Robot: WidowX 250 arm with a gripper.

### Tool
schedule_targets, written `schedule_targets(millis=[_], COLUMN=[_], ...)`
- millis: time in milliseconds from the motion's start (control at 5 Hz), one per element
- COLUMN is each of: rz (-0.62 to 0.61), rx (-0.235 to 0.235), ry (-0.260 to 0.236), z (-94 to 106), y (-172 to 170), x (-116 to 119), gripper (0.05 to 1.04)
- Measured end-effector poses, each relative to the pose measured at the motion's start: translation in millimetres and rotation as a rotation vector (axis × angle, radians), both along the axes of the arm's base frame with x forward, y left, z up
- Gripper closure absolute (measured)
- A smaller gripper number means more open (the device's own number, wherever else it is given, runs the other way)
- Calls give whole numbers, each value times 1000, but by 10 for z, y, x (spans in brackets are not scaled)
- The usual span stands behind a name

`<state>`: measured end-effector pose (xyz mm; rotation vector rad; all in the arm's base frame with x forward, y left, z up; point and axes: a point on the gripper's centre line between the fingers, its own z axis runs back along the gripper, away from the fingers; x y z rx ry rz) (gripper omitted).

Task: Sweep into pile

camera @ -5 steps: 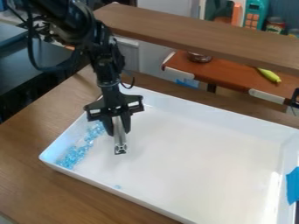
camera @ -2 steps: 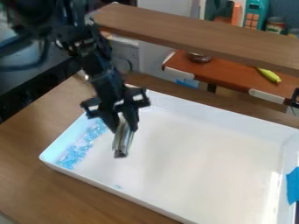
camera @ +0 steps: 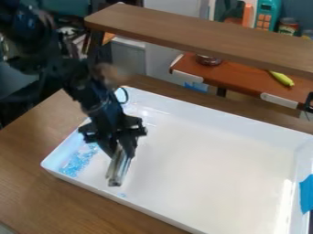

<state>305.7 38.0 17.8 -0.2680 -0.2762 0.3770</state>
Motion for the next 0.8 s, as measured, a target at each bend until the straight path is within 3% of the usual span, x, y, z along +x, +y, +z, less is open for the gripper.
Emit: schedule_targets(millis=[400, 600, 800], rz=[-5, -6, -3], rx=[-35, -51, -37], ry=[-31, -17, -24], z=[-81, -82, -84], y=[-397, -515, -520], x=[26, 18, 31], gripper=[710, 710, 710])
